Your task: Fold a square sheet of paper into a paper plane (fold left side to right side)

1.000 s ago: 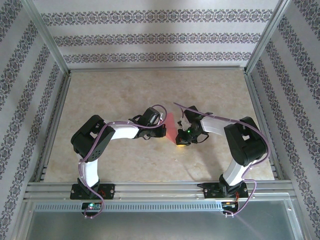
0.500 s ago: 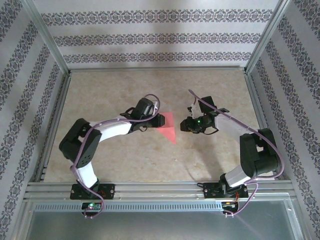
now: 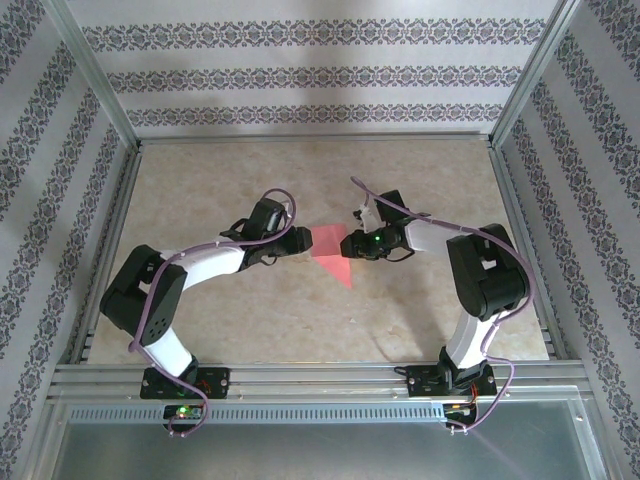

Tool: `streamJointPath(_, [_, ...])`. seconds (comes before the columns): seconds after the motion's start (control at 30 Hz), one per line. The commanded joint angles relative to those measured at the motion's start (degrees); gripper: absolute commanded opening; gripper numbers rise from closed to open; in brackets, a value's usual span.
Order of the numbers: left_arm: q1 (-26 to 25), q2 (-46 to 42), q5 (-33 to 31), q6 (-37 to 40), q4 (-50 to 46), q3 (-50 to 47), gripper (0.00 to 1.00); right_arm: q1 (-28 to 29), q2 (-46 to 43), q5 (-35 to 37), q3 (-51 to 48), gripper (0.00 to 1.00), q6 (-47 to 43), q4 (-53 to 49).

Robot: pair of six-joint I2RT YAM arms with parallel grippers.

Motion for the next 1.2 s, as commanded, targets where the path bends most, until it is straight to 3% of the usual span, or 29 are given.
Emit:
streamJointPath(0.0, [1.2,2.7,2.4,-3.2,0.9,0.7,0.41,0.8,0.7,-0.8,1.0,0.32,-0.8,1.0])
streamJointPath(0.07, [1.5,4.1,3.5,-4.4,1.2,1.3,0.41,0.8,0.2,0.1,0.5,0.27,-0.9,0.6])
streamJointPath(0.23, [1.6,7.1,5.3,-5.8,2.0,3.5,0.41,0.3,-2.3,1.2,0.3,0.00,-1.0,-1.5])
streamJointPath(0.77, [1.5,15.3,11.9,-7.4,6.4,10.5,0.42,-1.6,-9.3,-0.6,-2.1,0.00,0.9,-1.6])
streamJointPath(1.17, [1.5,19.4,12.8,-7.2,9.0,13.4,0.18,-1.9,-9.8,-0.6,-3.2,0.00,1.3,-1.2])
